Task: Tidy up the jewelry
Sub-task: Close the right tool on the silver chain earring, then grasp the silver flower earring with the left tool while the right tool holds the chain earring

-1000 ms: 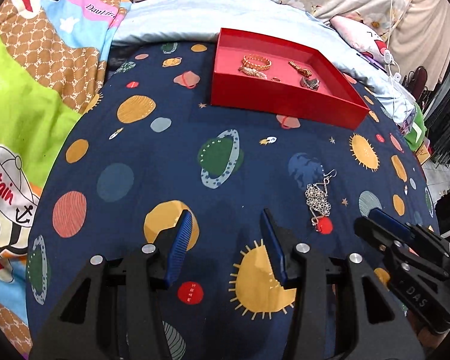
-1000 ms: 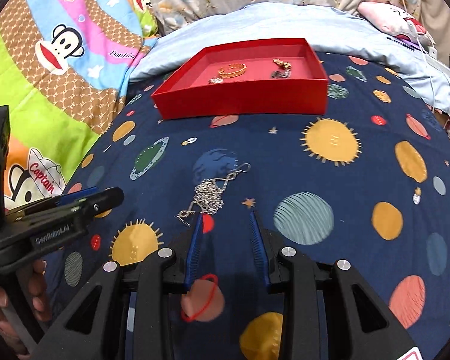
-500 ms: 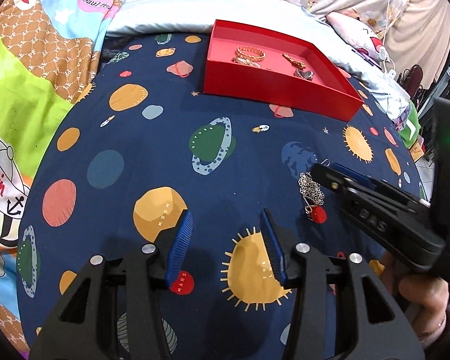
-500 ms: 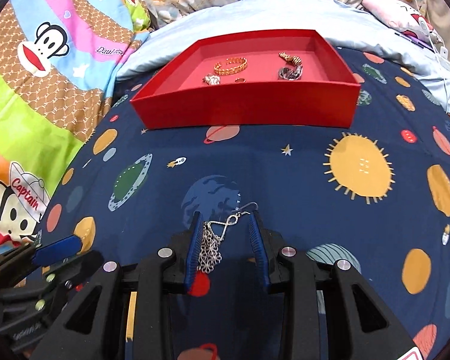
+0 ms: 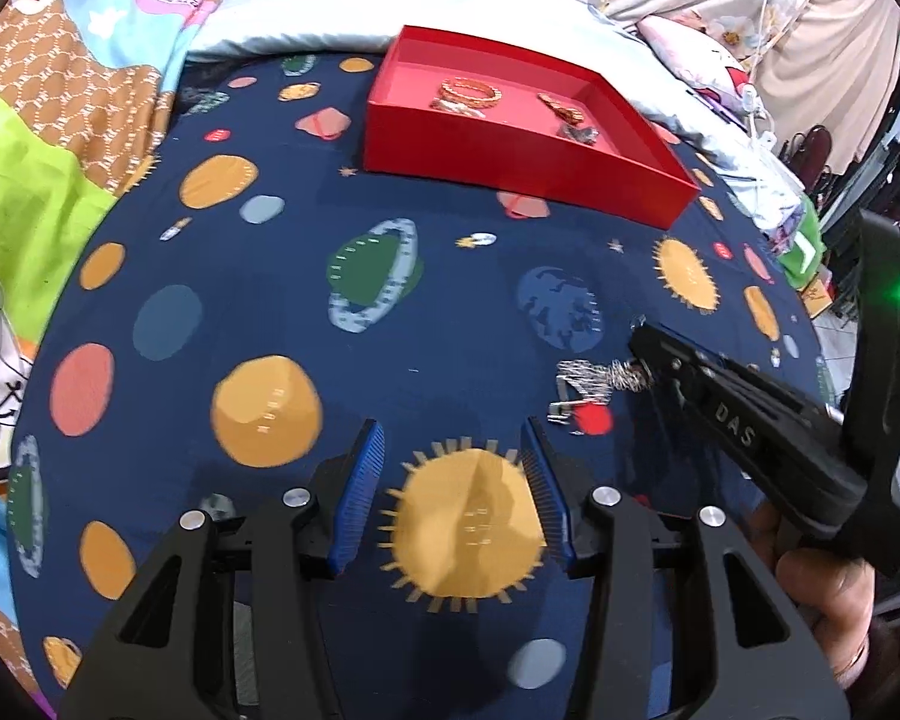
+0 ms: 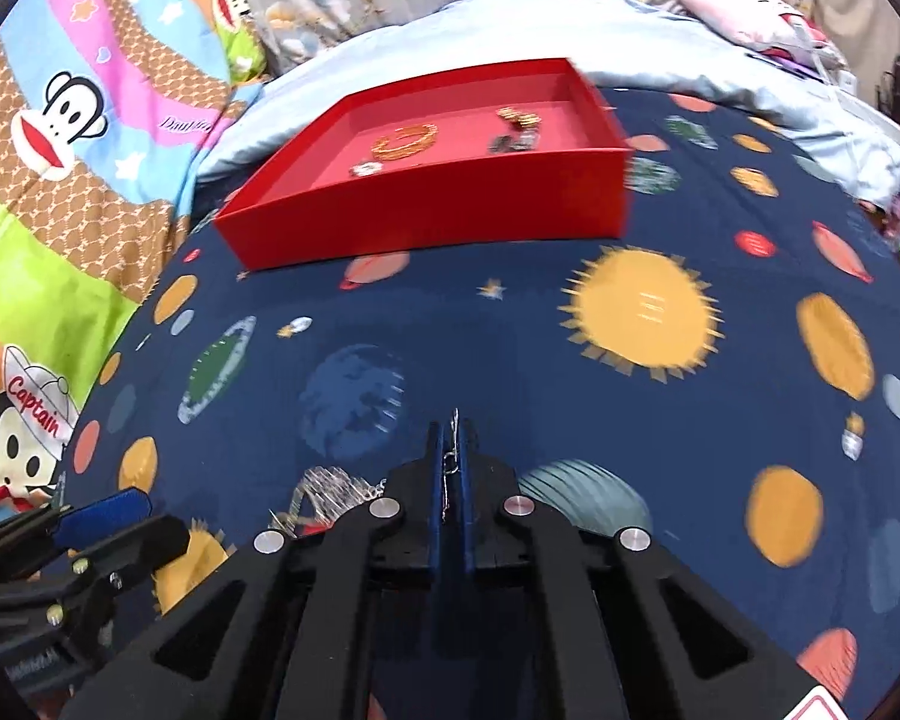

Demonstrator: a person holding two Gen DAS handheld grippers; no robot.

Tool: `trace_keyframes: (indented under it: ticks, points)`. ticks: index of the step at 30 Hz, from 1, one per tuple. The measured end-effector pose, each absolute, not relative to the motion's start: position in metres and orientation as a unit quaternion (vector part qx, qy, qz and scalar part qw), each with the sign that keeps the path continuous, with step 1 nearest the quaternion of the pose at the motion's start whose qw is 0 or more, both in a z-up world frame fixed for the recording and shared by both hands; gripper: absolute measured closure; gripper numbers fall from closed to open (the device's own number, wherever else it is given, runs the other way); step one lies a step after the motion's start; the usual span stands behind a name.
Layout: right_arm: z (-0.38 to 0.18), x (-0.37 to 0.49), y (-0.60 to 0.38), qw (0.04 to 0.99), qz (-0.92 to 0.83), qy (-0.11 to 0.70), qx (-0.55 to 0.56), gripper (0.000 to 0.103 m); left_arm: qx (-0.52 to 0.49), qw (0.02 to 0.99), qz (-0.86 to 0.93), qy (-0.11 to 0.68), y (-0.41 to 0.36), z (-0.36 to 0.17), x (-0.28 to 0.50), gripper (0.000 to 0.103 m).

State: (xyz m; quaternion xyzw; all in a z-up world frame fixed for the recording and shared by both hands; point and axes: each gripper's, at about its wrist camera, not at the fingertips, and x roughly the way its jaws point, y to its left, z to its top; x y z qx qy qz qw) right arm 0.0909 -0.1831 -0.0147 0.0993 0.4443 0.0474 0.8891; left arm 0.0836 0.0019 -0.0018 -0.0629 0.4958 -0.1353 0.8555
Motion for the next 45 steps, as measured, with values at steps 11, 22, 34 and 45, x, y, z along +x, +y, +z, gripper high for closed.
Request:
trace_keyframes:
  ticks: [11, 22, 34, 45]
  points:
    - [-0.005, 0.052, -0.219, 0.887, 0.025, 0.441, 0.133, 0.103, -0.051, 0.843, -0.177, 0.505, -0.042, -0.010, 0.084, 0.057]
    - [-0.013, 0.048, -0.222, 0.883, 0.029, 0.447, 0.136, 0.101, -0.010, 0.860, -0.178, 0.479, -0.062, -0.017, 0.094, 0.078]
    - [-0.011, 0.042, -0.220, 0.881, 0.047, 0.449, 0.139, 0.077, -0.024, 0.851, -0.206, 0.482, -0.063, -0.014, 0.092, 0.103]
    - [-0.015, 0.049, -0.214, 0.881, 0.052, 0.451, 0.133, 0.077, -0.036, 0.862, -0.209, 0.460, -0.048, 0.011, 0.087, 0.103]
